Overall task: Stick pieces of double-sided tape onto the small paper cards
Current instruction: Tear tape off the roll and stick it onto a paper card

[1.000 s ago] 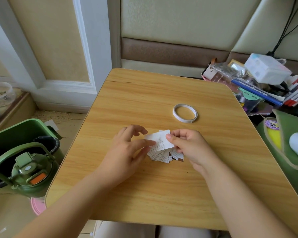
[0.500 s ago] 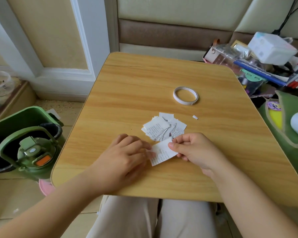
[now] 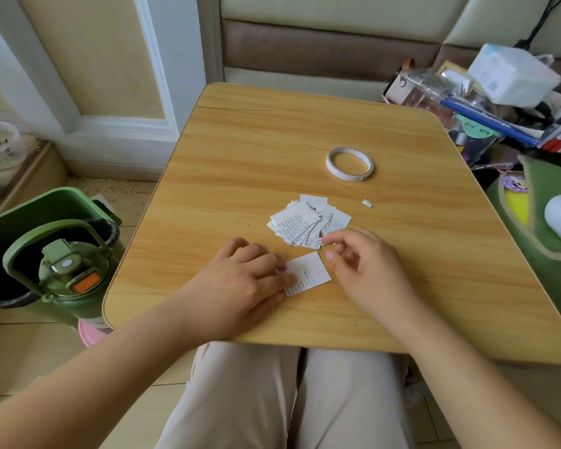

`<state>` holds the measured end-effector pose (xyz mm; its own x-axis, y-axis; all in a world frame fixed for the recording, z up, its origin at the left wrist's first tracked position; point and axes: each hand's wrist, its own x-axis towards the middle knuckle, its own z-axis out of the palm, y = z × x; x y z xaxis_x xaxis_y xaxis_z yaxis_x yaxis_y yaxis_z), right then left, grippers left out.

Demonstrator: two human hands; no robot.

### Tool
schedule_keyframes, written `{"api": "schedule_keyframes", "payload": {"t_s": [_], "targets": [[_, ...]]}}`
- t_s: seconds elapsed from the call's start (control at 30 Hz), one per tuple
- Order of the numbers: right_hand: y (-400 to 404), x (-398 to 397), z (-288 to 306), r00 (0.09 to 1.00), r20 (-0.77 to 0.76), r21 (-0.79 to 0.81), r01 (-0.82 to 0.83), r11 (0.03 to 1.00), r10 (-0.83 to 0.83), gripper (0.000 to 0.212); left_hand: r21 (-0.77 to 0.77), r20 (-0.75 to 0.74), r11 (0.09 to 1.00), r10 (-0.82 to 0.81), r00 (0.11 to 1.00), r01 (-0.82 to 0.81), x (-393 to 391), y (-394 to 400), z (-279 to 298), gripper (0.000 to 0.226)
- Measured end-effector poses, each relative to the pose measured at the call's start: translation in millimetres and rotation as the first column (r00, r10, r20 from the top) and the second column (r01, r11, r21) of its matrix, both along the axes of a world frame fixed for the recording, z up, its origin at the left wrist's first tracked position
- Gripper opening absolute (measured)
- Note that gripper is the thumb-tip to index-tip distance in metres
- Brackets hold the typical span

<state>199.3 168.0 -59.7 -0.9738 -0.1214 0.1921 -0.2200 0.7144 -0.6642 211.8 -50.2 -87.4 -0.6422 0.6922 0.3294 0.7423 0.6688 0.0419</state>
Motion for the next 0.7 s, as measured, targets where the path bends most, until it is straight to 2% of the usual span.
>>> {"api": "schedule_keyframes", "payload": {"t_s": [0.1, 0.2, 0.3, 0.47, 0.7], "targets": [[4, 8, -4, 0.959, -0.111, 0.147, -0.244, 0.959, 0.261, 0.023, -0.019, -0.019, 1.0, -0.013, 1.0, 0.012, -2, 1, 1, 0.035], [7, 11, -10, 0.92, -0.16, 0.301, -0.301, 0.905, 0.359, 0.033, -0.037, -0.029, 0.999, -0.021, 0.999, 0.02, -4, 1, 1, 0.034], [11, 10, -14, 0.914, -0.157, 0.354, -0.302, 0.885, 0.375, 0.036, -0.043, -0.023, 0.999, -0.019, 1.0, 0.018, -5, 1, 1, 0.034], [18, 9, -22, 0.932, -0.117, 0.3, -0.296, 0.907, 0.343, 0.04, -0.041, -0.009, 0.999, -0.014, 1.0, 0.014, -3, 0, 3, 0.036], [20, 10, -21, 0.944, -0.094, 0.361, -0.265, 0.894, 0.318, 0.041, -0.034, 0.075, 0.999, -0.001, 0.997, 0.004, 3, -10, -3, 0.044]]}}
